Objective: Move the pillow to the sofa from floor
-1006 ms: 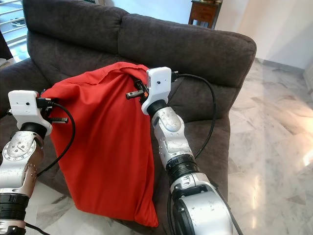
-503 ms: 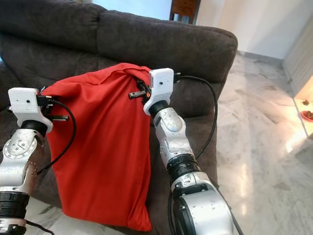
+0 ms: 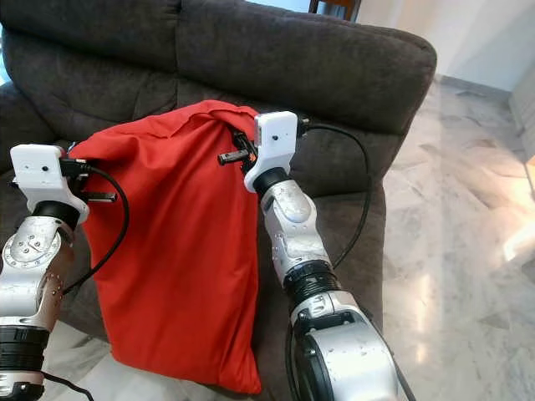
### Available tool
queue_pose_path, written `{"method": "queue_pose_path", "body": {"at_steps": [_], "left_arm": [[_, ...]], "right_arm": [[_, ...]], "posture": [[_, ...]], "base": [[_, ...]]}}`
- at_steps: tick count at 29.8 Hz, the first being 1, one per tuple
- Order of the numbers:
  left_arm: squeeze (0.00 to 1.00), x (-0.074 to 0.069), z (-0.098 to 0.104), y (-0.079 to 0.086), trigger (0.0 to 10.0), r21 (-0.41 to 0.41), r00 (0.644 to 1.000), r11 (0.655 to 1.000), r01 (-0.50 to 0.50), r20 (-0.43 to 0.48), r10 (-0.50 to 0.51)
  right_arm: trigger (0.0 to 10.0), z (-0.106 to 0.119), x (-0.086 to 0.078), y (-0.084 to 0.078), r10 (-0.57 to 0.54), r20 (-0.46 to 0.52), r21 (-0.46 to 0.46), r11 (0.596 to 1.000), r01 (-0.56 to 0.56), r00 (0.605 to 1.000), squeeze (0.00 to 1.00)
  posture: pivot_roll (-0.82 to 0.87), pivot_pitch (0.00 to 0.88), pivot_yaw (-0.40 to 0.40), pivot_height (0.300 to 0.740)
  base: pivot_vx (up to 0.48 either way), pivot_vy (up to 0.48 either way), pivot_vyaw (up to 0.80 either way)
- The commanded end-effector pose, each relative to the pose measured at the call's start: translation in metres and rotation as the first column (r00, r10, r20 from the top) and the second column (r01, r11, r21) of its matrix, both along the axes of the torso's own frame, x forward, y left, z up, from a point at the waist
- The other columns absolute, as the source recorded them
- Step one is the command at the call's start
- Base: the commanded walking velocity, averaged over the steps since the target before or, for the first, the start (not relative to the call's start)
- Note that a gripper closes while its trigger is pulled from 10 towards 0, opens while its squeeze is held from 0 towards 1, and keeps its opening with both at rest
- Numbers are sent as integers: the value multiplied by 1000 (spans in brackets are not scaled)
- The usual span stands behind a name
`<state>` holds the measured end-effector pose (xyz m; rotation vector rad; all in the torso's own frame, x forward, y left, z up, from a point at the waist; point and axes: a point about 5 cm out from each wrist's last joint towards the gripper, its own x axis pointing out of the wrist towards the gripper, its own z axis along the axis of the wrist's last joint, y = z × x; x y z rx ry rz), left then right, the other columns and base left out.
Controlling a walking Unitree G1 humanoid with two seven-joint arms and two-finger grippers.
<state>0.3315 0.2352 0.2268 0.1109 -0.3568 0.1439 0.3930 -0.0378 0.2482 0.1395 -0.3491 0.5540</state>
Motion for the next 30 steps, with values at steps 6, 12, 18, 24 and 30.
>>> {"method": "queue_pose_path", "body": {"at_steps": [6,12,18,24,30], "left_arm": [[0,-2,8,-5,10000,11,999,1000,28,36,-28],[0,-2,9,-5,10000,15,999,1000,26,36,-27],[0,-4,11,-6,10000,19,998,999,33,54,-34],[0,-5,13,-2,10000,21,998,1000,14,60,-16],[0,-2,11,8,10000,7,1000,1000,-4,30,4]], "right_arm": [[10000,16,0,-2,-10,58,27,1000,8,998,0],[10000,17,0,-1,-12,69,30,1000,10,998,0],[10000,17,-1,3,3,68,30,1000,-5,998,0],[10000,17,-2,6,22,71,22,999,-23,997,0],[10000,22,-3,20,48,65,-9,999,-47,997,0]], "posture": [[157,84,-63,740],[160,85,-63,740],[161,90,-65,740],[159,91,-66,740],[158,90,-67,740]], "base": [[434,0,-701],[433,0,0],[0,0,0],[0,0,0],[0,0,0]]}}
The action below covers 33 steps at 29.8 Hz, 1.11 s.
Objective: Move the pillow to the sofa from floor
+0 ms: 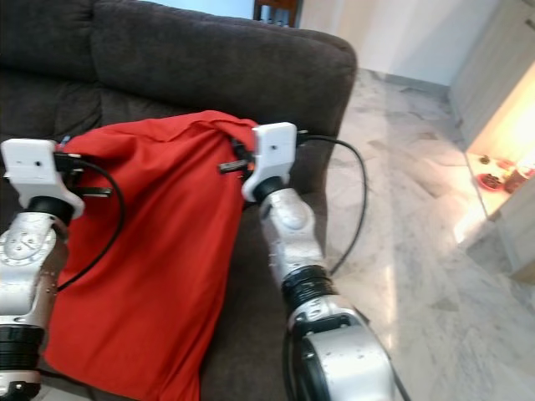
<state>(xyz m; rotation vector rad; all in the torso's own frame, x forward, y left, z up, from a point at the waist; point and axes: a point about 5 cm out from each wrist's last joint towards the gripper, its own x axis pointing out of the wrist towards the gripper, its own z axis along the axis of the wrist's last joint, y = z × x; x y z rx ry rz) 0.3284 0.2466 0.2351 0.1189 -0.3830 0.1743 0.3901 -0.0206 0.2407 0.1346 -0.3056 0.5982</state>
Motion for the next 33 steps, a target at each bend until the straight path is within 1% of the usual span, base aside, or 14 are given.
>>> {"method": "queue_pose_path", "body": {"at_steps": [1,4,9,10,11,12,13,14,19,28,29,30,31,33], "left_arm": [[0,3,1,-3,10000,8,1000,1000,24,-8,-24],[0,8,-2,0,10000,10,999,1000,17,-50,-17],[0,10,-1,8,10000,-10,999,1000,-6,-47,5],[706,9,0,10,10000,-11,999,1000,-15,-47,15],[706,9,0,12,10000,-11,999,1000,-22,-46,21],[1000,9,0,16,10000,-13,998,999,-37,-48,36],[1000,9,-1,18,10000,-12,998,999,-42,-50,41],[1000,8,-1,18,10000,-11,998,999,-44,-51,44],[1000,7,3,24,10000,-11,997,998,-65,-38,65],[1000,8,6,20,10000,-7,997,998,-68,-21,68],[1000,8,5,19,10000,-6,997,998,-68,-21,68],[1000,8,5,18,10000,-6,997,998,-68,-21,68],[1000,8,5,17,10000,-12,998,998,-67,-20,67],[1000,8,4,16,10000,-21,998,998,-65,-24,65]], "right_arm": [[10000,29,0,5,5,90,3,1000,-5,996,0],[10000,28,2,12,9,52,-18,1000,-9,999,0],[10000,29,3,22,33,2,-7,999,-33,999,0],[10000,29,2,25,40,0,-12,999,-40,999,0],[10000,29,1,27,45,0,-17,999,-45,999,0],[10000,28,0,32,58,-11,-32,998,-58,998,694],[10000,28,0,34,61,-15,-39,997,-61,998,694],[10000,28,0,34,62,-18,-43,997,-63,998,1000],[10000,28,-1,36,71,-13,-38,997,-71,997,1000],[10000,34,0,34,62,4,-29,998,-62,998,1000],[10000,34,0,33,56,10,-32,998,-55,998,302],[10000,34,0,33,54,14,-36,998,-54,998,302],[10000,34,1,32,44,18,-46,998,-43,999,0],[10000,33,2,30,35,14,-46,998,-34,999,0]], "posture": [[158,90,-67,740],[158,92,-72,740],[162,94,-81,740],[165,96,-83,740],[165,96,-83,740],[169,98,-88,740],[169,98,-89,740],[169,98,-89,740],[169,101,-93,740],[163,98,-93,740],[162,99,-91,740],[162,99,-91,740],[165,100,-91,740],[166,101,-91,740]], "base": [[0,0,0],[0,0,0],[0,0,0],[0,0,0],[0,0,0],[0,0,0],[0,0,0],[0,0,0],[0,0,0],[0,0,0],[0,0,0],[0,0,0],[0,0,0],[0,0,0]]}}
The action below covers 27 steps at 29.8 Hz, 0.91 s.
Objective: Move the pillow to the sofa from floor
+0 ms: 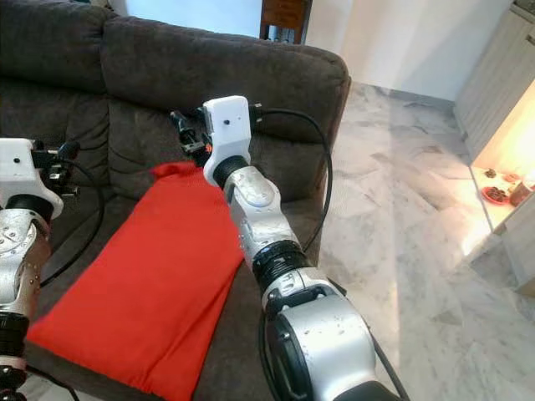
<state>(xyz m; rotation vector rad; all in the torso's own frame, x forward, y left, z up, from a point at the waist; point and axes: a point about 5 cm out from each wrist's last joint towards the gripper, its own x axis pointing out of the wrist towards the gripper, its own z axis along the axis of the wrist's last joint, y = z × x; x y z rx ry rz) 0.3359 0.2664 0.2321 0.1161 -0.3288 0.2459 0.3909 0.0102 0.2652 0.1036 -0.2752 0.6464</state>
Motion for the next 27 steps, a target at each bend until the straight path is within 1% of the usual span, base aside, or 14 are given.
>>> {"method": "queue_pose_path", "body": {"at_steps": [1,6,8,9,11,14,15,16,18,20,22,23,24,27], "left_arm": [[35,0,1,-5,10000,-3,1000,1000,18,1,-18],[0,-4,-31,-6,10000,-75,996,996,49,-75,-55],[0,-7,-46,-6,10000,-47,989,997,59,-132,-64],[0,-12,-72,-3,10000,-73,974,996,52,-218,-67],[0,-18,-96,2,10000,-60,952,998,37,-302,-53],[0,-28,-123,7,10000,-58,922,998,17,-386,-39],[0,-28,-123,7,10000,-58,922,998,17,-386,-39],[0,-38,-146,8,10000,-39,886,999,7,-463,-24],[0,-49,-167,8,10000,-24,850,1000,1,-527,-13],[0,-52,-172,8,10000,-18,841,1000,1,-541,-11],[0,-65,-191,4,10000,-12,803,1000,13,-596,-18],[0,-65,-191,4,10000,-12,803,1000,13,-596,-18],[0,-71,-199,2,10000,-18,786,1000,19,-617,-26],[0,-81,-213,3,10000,-11,754,1000,19,-657,-22]], "right_arm": [[10000,6,3,-7,-31,27,-3,1000,31,999,0],[10000,-14,11,-39,-139,-17,-8,990,139,990,0],[10000,-28,14,-57,-188,-41,-32,982,186,981,0],[10000,-52,15,-89,-285,-89,-71,958,279,954,0],[10000,-80,13,-127,-403,-150,-127,914,386,903,0],[10000,-112,5,-167,-524,-220,-203,850,486,823,0],[10000,-112,5,-167,-524,-220,-203,850,486,823,0],[10000,-140,-8,-200,-625,-280,-271,780,564,729,0],[10000,-165,-24,-228,-699,-339,-320,715,622,630,0],[10000,-171,-29,-235,-714,-356,-328,700,635,603,0],[10000,-198,-55,-268,-777,-443,-348,609,713,447,0],[10000,-198,-55,-268,-777,-443,-348,609,713,447,0],[10000,-209,-69,-285,-814,-446,-396,553,734,373,0],[10000,-225,-92,-305,-846,-453,-457,492,741,281,0]], "posture": [[165,100,-90,740],[161,95,-83,740],[162,90,-80,740],[158,85,-75,740],[146,79,-62,740],[140,73,-49,740],[140,73,-49,740],[134,62,-37,740],[137,55,-29,740],[137,55,-29,740],[134,37,-19,740],[134,37,-19,740],[135,32,-15,740],[134,19,-9,740]], "base": [[0,0,0],[0,0,0],[0,0,0],[0,0,0],[0,0,0],[0,0,0],[0,0,0],[0,0,0],[0,0,0],[0,0,0],[0,0,0],[0,0,0],[0,0,0],[0,0,0]]}}
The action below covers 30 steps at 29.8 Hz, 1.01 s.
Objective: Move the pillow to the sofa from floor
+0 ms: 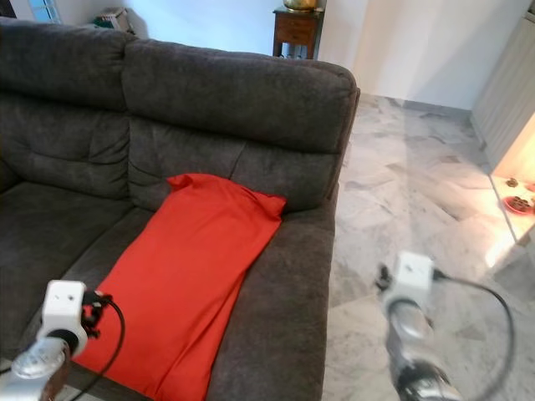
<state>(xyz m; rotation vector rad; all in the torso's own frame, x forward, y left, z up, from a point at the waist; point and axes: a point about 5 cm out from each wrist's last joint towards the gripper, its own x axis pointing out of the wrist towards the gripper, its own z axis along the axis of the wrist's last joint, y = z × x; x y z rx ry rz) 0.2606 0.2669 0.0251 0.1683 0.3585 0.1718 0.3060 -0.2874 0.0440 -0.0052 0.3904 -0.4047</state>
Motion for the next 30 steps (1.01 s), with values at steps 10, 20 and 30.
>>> {"method": "queue_pose_path", "body": {"at_steps": [10,20,30], "left_arm": [[0,-51,-57,-1,10000,27,972,1000,-9,-234,15],[0,-68,-74,-6,10000,9,953,999,-34,-302,35],[0,-98,-96,-9,10000,-14,892,994,-106,-443,89]], "right_arm": [[10000,-78,-107,-29,-120,-397,-85,992,93,910,0],[10000,-106,-155,-21,-168,-507,-29,984,178,845,0],[10000,-124,-167,8,-129,-564,77,975,208,816,0]], "posture": [[117,0,-20,740],[113,0,-8,740],[118,0,-11,740]], "base": [[0,0,0],[0,0,0],[0,0,0]]}}
